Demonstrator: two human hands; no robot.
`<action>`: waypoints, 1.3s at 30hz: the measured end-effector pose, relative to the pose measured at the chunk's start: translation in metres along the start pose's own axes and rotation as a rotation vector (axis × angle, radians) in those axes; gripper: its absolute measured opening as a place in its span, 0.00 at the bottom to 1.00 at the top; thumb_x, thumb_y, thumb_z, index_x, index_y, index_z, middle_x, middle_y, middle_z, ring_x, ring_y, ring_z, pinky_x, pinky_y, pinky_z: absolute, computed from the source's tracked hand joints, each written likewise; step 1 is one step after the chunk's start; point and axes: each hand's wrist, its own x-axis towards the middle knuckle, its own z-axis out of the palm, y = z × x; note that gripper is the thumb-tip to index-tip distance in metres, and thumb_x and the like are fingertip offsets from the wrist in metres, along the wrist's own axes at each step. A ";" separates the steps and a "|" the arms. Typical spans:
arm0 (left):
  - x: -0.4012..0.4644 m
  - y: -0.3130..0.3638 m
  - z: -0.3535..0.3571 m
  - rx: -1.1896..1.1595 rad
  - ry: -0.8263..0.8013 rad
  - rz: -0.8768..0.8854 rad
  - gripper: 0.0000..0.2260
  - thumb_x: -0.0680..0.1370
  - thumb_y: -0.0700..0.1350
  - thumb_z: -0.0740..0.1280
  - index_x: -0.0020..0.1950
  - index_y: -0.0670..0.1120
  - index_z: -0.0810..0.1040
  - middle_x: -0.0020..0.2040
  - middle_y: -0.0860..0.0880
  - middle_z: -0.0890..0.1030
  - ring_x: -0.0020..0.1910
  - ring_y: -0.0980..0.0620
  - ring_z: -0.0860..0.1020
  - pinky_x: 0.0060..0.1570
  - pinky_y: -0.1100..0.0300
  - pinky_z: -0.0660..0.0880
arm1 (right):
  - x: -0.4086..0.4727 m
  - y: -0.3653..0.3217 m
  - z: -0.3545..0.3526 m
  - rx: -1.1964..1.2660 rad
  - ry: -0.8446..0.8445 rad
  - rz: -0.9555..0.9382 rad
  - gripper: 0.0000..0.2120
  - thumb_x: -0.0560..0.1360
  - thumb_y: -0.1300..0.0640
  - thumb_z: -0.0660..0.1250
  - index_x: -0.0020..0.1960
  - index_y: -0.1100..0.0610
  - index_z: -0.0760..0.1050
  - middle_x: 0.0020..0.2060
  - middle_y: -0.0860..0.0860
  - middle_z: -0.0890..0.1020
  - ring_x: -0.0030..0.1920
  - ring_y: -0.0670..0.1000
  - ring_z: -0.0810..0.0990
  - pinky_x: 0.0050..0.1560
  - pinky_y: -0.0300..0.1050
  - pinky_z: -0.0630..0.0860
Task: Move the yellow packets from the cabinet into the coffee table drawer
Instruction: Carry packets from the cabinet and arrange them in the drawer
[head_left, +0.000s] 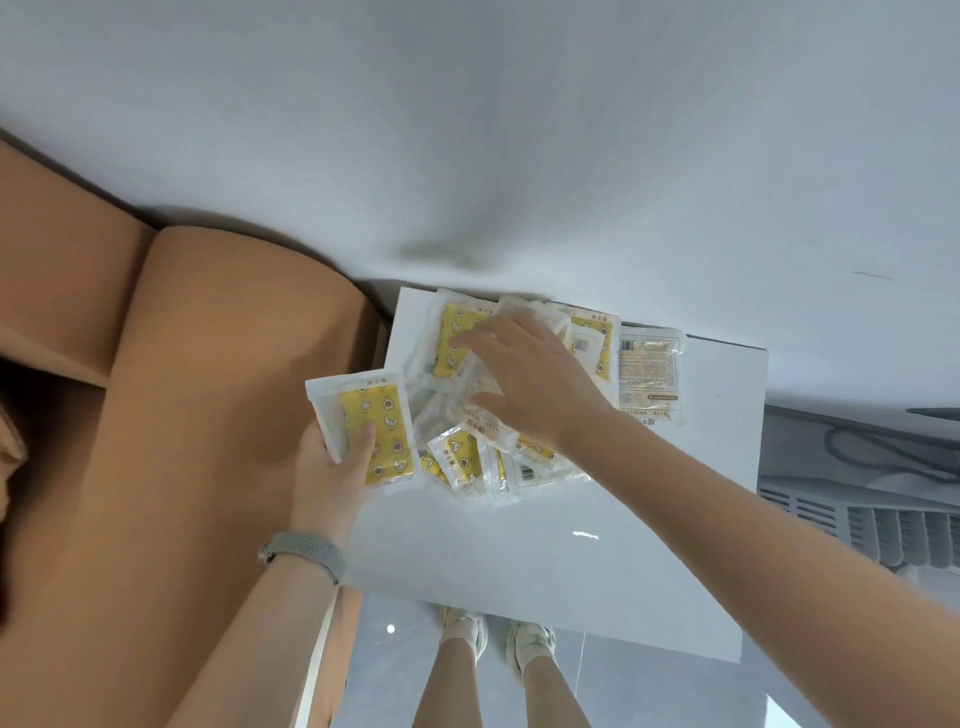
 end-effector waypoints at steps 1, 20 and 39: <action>0.001 -0.003 -0.005 -0.004 0.000 -0.025 0.07 0.78 0.42 0.68 0.56 0.48 0.76 0.50 0.49 0.84 0.51 0.46 0.83 0.50 0.50 0.79 | 0.014 0.001 0.002 -0.133 -0.078 -0.014 0.28 0.76 0.51 0.70 0.73 0.49 0.65 0.69 0.48 0.70 0.70 0.54 0.63 0.71 0.50 0.61; -0.011 -0.006 -0.015 -0.090 -0.143 0.047 0.13 0.81 0.37 0.63 0.54 0.53 0.82 0.60 0.52 0.81 0.57 0.54 0.80 0.49 0.62 0.80 | 0.043 0.012 0.014 -0.552 -0.348 -0.052 0.31 0.73 0.58 0.73 0.72 0.47 0.65 0.65 0.49 0.74 0.70 0.55 0.63 0.72 0.61 0.54; -0.029 0.026 0.021 -0.034 -0.431 -0.229 0.14 0.74 0.59 0.68 0.55 0.54 0.85 0.56 0.57 0.83 0.67 0.55 0.73 0.72 0.47 0.63 | -0.072 0.008 -0.020 0.299 0.408 -0.142 0.10 0.66 0.55 0.76 0.29 0.46 0.78 0.58 0.44 0.71 0.62 0.52 0.66 0.62 0.54 0.59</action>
